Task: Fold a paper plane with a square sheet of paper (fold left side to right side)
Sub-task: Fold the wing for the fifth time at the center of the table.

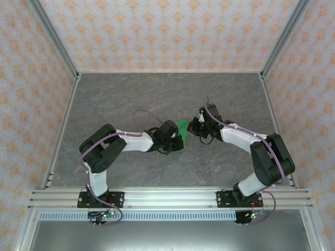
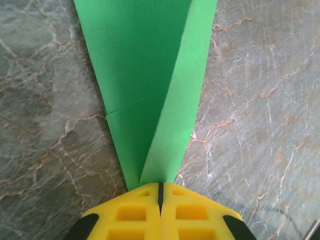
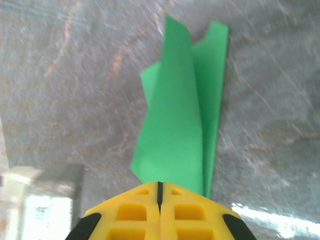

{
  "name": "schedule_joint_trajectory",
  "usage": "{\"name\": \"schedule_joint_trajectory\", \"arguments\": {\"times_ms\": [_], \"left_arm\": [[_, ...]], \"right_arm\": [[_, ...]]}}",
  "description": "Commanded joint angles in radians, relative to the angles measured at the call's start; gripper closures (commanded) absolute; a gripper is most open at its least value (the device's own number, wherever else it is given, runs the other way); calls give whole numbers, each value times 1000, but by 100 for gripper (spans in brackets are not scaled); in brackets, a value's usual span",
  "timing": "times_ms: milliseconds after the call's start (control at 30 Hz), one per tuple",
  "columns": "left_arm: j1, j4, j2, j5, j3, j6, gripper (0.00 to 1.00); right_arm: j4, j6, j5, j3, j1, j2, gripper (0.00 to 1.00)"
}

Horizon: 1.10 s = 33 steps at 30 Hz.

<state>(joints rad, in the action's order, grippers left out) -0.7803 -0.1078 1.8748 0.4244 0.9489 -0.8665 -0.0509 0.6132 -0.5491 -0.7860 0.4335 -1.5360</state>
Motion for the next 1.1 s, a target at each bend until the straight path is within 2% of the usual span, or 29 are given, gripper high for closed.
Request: {"name": "schedule_joint_trajectory", "arguments": {"times_ms": [0, 433, 700, 1067], "left_arm": [[-17, 163, 64, -50, -18, -2, 96], [-18, 193, 65, -63, -10, 1, 98], [-18, 208, 70, -61, -10, -1, 100], [-18, 228, 82, -63, -9, -1, 100]], "right_arm": [[109, 60, -59, 59, -2, -20, 100], [295, 99, -164, 75, 0, -156, 100], [281, 27, -126, 40, 0, -225, 99], [162, -75, -52, -53, -1, -269, 100]]}}
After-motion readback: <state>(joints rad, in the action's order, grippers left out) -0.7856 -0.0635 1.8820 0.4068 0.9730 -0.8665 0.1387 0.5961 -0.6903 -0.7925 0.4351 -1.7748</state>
